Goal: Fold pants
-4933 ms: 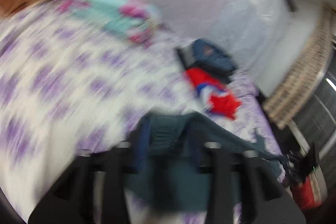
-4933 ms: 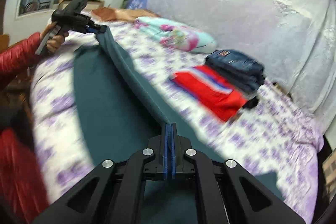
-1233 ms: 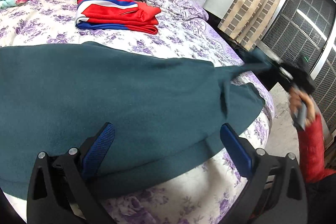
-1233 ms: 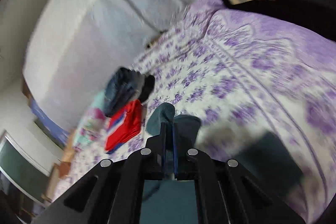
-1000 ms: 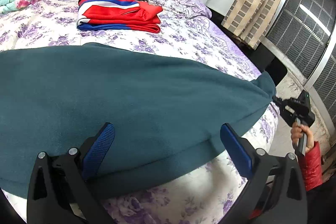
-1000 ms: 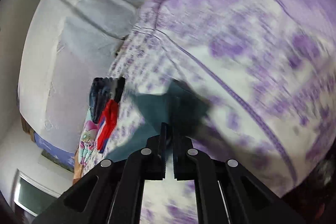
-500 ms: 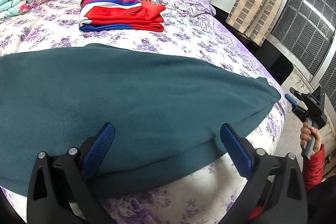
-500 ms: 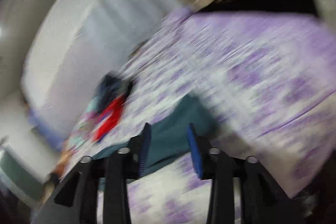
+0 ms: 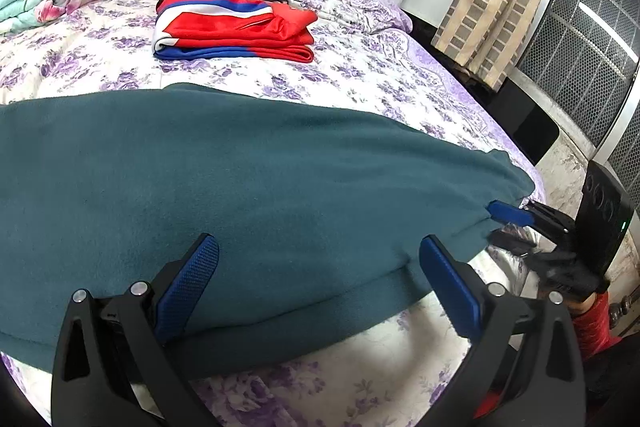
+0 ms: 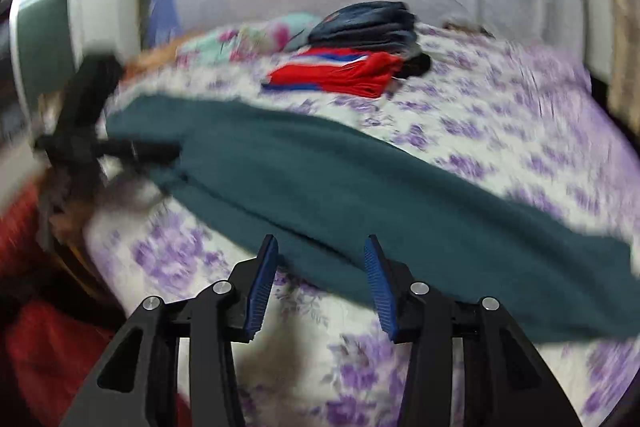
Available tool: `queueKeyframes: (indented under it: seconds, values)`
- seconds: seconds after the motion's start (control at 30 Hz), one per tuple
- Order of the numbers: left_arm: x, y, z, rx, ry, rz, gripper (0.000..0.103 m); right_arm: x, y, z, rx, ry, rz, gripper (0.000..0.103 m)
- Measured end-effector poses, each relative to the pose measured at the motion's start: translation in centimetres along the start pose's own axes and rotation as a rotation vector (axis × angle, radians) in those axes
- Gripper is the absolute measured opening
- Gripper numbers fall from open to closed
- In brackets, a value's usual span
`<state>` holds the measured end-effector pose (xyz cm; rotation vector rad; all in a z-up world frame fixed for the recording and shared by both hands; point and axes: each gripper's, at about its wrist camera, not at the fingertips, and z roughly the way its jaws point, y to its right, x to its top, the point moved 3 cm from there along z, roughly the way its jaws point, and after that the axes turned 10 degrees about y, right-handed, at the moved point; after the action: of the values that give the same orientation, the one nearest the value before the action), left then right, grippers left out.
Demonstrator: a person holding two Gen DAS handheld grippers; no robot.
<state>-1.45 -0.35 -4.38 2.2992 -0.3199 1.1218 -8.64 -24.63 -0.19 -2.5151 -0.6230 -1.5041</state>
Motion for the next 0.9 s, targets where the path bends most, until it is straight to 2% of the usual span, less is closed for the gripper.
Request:
queueKeyframes:
  seconds: [0.07,0.17,0.2,0.23,0.3,0.47,0.6,0.7,0.77,0.8,0.83,0.9]
  values:
    - [0.1,0.2,0.1,0.005,-0.015,0.007,0.098,0.4,-0.6,1.1,-0.065,-0.015,-0.117,0.039]
    - [0.2,0.2,-0.1,0.016,-0.039,0.009,0.098,0.7,-2.0,1.8,-0.114,-0.008,-0.254,0.036]
    - [0.3,0.2,-0.2,0.016,-0.044,0.005,0.098,1.1,-2.7,2.1,-0.119,-0.004,-0.305,0.029]
    - [0.3,0.1,-0.3,0.013,-0.051,-0.004,0.098,1.2,-3.0,2.2,-0.115,0.003,-0.334,0.015]
    - [0.4,-0.3,-0.7,0.000,-0.059,-0.038,0.098,1.7,-3.4,2.4,-0.090,0.017,-0.344,0.003]
    - [0.5,-1.6,-1.9,-0.014,-0.052,-0.151,0.098,2.0,-3.6,0.7,-0.044,0.060,-0.296,0.002]
    - [0.4,-2.2,-3.2,-0.018,-0.045,-0.197,0.098,0.6,-4.0,-0.5,-0.019,0.003,-0.294,0.002]
    - [0.2,-1.8,-3.7,0.011,-0.051,-0.155,0.098,-1.0,-4.1,0.1,-0.016,-0.063,-0.318,0.003]
    - [0.1,-1.6,-3.8,0.058,-0.053,-0.107,0.098,-1.0,-4.7,-0.4,-0.016,-0.038,-0.371,0.005]
    - [0.1,-1.5,-3.7,0.105,-0.054,-0.074,0.098,-0.6,-4.9,-0.9,-0.007,-0.022,-0.371,0.012]
    - [0.1,-1.6,-3.7,0.131,-0.056,-0.059,0.098,-0.1,-5.0,-1.3,0.010,-0.003,-0.354,0.018]
    - [0.3,-1.9,-3.5,0.193,-0.064,-0.034,0.098,1.6,-5.2,-2.3,0.068,0.066,-0.280,0.018]
